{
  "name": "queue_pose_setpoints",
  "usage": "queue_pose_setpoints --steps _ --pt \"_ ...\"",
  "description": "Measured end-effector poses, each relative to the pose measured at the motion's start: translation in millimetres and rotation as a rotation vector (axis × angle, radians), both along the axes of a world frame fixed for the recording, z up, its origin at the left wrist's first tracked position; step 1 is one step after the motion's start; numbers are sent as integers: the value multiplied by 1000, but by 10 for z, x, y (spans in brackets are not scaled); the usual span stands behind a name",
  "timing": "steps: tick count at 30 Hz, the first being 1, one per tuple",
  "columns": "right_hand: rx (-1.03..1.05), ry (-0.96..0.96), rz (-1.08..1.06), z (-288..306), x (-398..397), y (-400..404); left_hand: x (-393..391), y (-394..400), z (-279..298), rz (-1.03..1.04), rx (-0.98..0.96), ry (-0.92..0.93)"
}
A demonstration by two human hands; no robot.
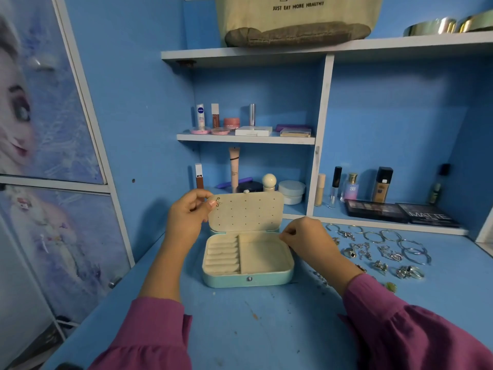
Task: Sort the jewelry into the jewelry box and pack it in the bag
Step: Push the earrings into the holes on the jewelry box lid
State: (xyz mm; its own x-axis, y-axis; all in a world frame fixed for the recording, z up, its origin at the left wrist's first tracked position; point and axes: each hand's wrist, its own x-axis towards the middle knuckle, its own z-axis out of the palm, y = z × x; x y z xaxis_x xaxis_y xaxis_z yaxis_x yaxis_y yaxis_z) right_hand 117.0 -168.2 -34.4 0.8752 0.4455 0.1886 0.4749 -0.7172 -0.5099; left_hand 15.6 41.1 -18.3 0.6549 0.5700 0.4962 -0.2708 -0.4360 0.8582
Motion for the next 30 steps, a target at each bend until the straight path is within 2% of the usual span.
queue_pose_setpoints --steps 8,12,19,30 --pt "131 179 51 56 -116 -181 -336 -39 51 -277 -453 173" --pt "173 183 76 102 -183 -309 -376 -58 29 -282 -612 281" --pt "238 160 76 150 -147 -631 -450 -30 -44 -364 -652 387" --pt "71 153 127 192 -50 -1067 -465 -18 -118 -321 -432 546"
